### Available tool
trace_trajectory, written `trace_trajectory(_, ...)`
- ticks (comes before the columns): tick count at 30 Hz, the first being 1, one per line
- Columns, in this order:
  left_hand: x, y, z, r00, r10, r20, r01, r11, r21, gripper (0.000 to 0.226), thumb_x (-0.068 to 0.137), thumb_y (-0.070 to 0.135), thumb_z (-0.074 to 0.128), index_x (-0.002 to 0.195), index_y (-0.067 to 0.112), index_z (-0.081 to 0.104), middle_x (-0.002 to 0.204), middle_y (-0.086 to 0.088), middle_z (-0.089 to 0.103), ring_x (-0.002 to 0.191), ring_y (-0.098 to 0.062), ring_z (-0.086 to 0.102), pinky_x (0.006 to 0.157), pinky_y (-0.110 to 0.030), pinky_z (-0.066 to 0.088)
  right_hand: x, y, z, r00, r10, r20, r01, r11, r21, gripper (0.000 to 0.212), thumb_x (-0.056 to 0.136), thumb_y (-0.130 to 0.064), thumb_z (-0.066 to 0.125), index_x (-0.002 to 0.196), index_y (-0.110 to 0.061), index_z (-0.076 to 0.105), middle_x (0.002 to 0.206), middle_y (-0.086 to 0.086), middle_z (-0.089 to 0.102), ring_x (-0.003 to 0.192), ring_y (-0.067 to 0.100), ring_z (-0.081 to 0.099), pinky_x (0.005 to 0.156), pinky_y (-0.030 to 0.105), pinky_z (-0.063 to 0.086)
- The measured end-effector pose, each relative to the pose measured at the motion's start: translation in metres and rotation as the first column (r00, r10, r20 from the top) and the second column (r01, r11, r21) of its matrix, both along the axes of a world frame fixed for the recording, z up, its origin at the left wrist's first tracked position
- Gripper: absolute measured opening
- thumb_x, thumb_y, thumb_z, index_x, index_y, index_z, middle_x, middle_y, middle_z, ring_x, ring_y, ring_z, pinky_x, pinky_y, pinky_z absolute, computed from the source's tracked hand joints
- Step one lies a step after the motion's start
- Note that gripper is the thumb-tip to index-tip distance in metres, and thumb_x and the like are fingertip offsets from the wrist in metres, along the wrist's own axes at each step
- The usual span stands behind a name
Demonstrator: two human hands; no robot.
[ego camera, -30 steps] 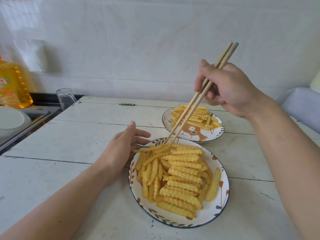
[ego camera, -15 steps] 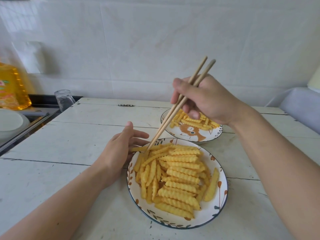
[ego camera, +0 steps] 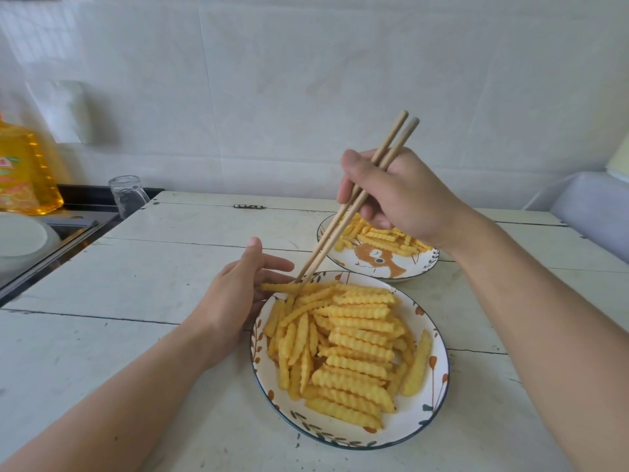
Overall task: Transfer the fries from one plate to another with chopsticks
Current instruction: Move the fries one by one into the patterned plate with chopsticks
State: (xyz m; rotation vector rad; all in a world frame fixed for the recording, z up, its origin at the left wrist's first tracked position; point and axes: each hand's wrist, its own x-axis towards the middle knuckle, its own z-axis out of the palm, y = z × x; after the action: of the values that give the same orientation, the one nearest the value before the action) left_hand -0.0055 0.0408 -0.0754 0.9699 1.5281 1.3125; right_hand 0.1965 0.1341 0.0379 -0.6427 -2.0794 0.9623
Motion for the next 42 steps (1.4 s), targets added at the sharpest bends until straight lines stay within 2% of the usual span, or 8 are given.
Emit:
trace_trajectory(6,0.001,0.0,0.0,1.0,-0.013,0.013,0.013,1.0,0.005,0.067,0.109,0.058,0.023,0.113,0.013,0.073,0.104,-0.009,0.08,0.1,-0.03,0.076,0.105,-0.057,0.052,0.014,0.015,0.01,0.978,0.009,-0.208,-0.025,0.997,-0.074,0.053,0.104,-0.041,0.043,0.065,-0.012,0.065,0.05,0.0,0.046,0.043,0.011,0.042,0.042,0.021,0.028)
trace_trajectory(11,0.001,0.0,0.0,1.0,-0.009,0.016,0.009,1.0,0.004,0.068,0.108,0.059,0.023,0.113,0.014,0.074,0.105,-0.009,0.079,0.102,-0.03,0.076,0.104,-0.057,0.052,0.013,0.021,0.001,0.991,0.054,-0.12,-0.065,0.993,-0.096,0.048,0.106,-0.032,0.044,0.073,-0.004,0.065,0.049,0.0,0.042,0.042,0.011,0.033,0.044,0.022,0.024)
trace_trajectory(16,0.0,0.0,0.0,1.0,-0.005,0.023,0.004,1.0,0.006,0.068,0.108,0.06,0.024,0.111,0.014,0.074,0.103,-0.008,0.08,0.101,-0.029,0.076,0.105,-0.057,0.052,0.031,0.028,0.015,0.959,-0.122,-0.254,0.084,0.984,-0.155,0.046,0.105,-0.028,0.047,0.069,-0.006,0.064,0.047,0.001,0.037,0.035,0.009,0.027,0.043,0.02,0.019)
trace_trajectory(20,0.001,0.001,-0.001,1.0,-0.003,0.018,0.003,1.0,0.008,0.067,0.108,0.059,0.025,0.111,0.014,0.074,0.103,-0.008,0.08,0.101,-0.03,0.076,0.105,-0.057,0.051,0.043,0.043,0.016,0.861,-0.429,-0.272,0.419,0.903,-0.1,0.044,0.103,-0.031,0.05,0.069,-0.009,0.065,0.053,0.0,0.044,0.04,0.01,0.038,0.041,0.019,0.027)
trace_trajectory(24,0.001,0.001,-0.001,1.0,-0.002,0.011,0.002,1.0,0.011,0.067,0.108,0.059,0.026,0.11,0.014,0.075,0.103,-0.008,0.08,0.101,-0.029,0.076,0.105,-0.057,0.051,0.036,0.05,0.001,0.78,-0.594,-0.199,0.593,0.802,-0.069,0.044,0.101,-0.038,0.05,0.073,-0.008,0.066,0.052,0.003,0.052,0.037,0.014,0.047,0.04,0.022,0.038)
trace_trajectory(33,0.0,0.001,-0.001,1.0,-0.008,0.009,0.008,1.0,0.01,0.067,0.108,0.059,0.025,0.111,0.015,0.075,0.104,-0.008,0.08,0.101,-0.028,0.076,0.104,-0.057,0.052,0.001,0.039,-0.033,0.76,-0.623,-0.187,0.642,0.764,0.064,0.051,0.103,-0.046,0.045,0.073,-0.008,0.064,0.055,0.001,0.06,0.04,0.022,0.062,0.051,0.041,0.058)
trace_trajectory(39,0.0,0.002,-0.002,1.0,-0.01,0.008,0.01,1.0,0.011,0.067,0.107,0.06,0.026,0.11,0.015,0.075,0.104,-0.007,0.08,0.101,-0.028,0.076,0.104,-0.057,0.052,-0.005,0.034,-0.027,0.74,-0.63,-0.237,0.668,0.729,0.15,0.053,0.104,-0.044,0.042,0.068,-0.012,0.063,0.052,-0.008,0.057,0.05,0.018,0.06,0.066,0.043,0.056)
trace_trajectory(42,0.0,0.002,-0.002,1.0,-0.009,0.008,0.009,1.0,0.013,0.067,0.107,0.06,0.026,0.109,0.015,0.076,0.104,-0.007,0.08,0.101,-0.028,0.076,0.104,-0.057,0.052,-0.01,0.033,-0.033,0.769,-0.611,-0.188,0.64,0.736,0.223,0.06,0.104,-0.048,0.039,0.069,-0.005,0.062,0.053,0.005,0.059,0.051,0.027,0.062,0.064,0.046,0.056)
